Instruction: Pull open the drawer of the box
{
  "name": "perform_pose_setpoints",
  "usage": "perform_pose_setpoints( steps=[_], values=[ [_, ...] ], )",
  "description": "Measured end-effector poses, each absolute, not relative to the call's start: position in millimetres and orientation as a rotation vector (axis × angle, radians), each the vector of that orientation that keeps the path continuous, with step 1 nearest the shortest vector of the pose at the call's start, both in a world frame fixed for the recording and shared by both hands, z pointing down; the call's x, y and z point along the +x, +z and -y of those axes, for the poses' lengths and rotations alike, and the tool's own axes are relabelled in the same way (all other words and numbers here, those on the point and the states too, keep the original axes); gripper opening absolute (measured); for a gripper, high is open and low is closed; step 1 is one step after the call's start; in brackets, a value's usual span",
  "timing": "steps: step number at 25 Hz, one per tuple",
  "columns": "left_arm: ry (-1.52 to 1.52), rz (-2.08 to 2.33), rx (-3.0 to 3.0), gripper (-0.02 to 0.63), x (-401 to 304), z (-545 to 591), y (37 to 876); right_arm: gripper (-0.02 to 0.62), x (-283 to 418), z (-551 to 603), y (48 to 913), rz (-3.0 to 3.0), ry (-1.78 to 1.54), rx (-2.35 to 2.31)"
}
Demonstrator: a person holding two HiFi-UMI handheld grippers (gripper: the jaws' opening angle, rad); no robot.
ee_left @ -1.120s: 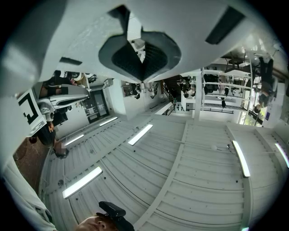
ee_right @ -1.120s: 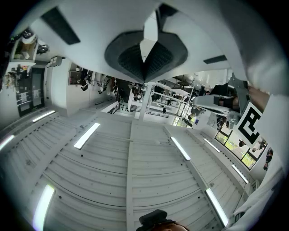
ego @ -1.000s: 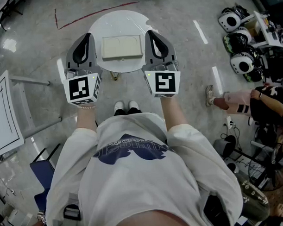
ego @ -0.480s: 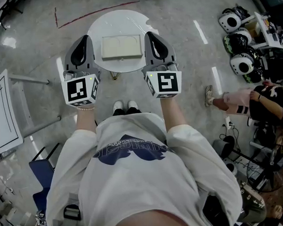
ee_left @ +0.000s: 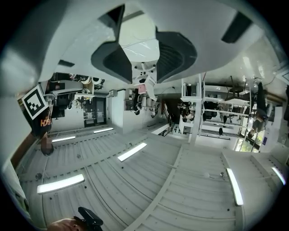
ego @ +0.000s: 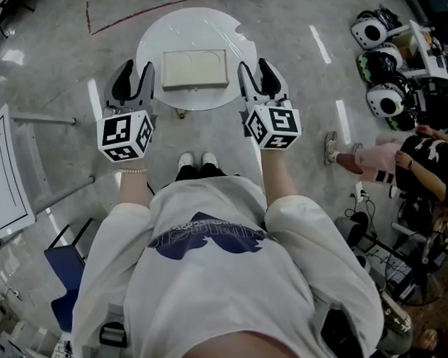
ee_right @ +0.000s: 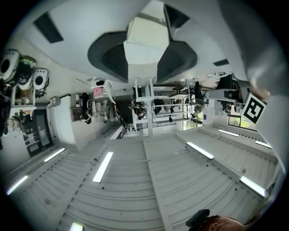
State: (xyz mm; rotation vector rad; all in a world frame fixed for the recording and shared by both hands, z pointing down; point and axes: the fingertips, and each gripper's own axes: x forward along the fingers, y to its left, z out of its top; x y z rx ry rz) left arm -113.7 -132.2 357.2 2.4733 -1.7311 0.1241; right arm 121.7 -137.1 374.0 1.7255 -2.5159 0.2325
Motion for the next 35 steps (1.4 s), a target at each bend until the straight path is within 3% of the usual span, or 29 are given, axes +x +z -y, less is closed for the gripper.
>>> perform_pose_setpoints(
  steps=[9, 18, 35],
  values=[
    [0.218, 1.687, 2.407, 0.158, -117.1, 151.5, 398.2, 0.198, 127.0, 145.1, 469.3, 2.309, 0.523, 1.668],
    [0.304, 1.619, 2.379, 0.158, -116.3, 177.3, 436.6, 0.199, 82.8, 130.1, 607.6, 2.079, 0.89, 1.453],
    [0.339, 1.625, 2.296, 0.158, -140.5, 199.1, 469.4, 0.175, 9.6, 152.7, 709.6, 1.892, 1.241, 1.162]
  ],
)
